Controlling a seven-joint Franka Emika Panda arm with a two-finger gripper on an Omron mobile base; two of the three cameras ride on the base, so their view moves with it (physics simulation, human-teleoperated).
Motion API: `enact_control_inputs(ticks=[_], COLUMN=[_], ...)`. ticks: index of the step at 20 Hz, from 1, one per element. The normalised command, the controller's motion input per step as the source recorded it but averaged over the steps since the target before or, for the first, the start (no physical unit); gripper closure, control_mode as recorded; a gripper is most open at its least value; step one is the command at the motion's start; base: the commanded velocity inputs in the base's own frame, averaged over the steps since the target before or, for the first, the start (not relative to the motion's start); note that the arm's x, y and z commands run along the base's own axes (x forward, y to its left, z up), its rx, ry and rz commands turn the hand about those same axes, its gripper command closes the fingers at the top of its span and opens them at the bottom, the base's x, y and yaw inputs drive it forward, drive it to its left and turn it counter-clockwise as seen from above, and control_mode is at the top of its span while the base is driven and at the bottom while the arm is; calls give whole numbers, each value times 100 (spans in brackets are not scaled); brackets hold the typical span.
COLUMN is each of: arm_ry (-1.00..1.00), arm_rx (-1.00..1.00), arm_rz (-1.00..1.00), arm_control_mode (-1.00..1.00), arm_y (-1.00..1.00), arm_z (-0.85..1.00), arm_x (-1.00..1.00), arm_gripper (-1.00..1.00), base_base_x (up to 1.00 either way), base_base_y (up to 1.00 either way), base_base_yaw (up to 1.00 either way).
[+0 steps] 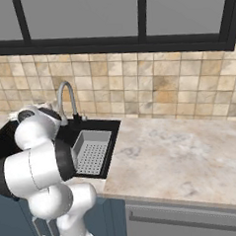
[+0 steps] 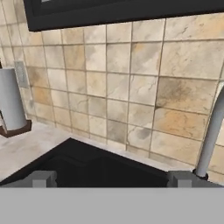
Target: Pick the kettle and bowl and place them in the sink. Then turn on the water.
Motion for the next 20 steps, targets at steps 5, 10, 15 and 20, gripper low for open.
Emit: enact_control_inputs(ticks=[5,10,15,20], arm_ry=[-8,-6,-5,-9], arm_rx=[0,0,0,0], arm_rz=[-3,-3,-2,0], arm_control_mode=[-100,-100,-100,-100], arm_y=[-47,-44,-27,-18], arm_z=[0,0,-1,-17], arm_x=[-10,-3,0,-1], arm_gripper=[-100,-100,-100,-100], base_base_x=[0,0,0,0], base_base_y=[0,0,0,0], base_base_yaw=[0,0,0,0])
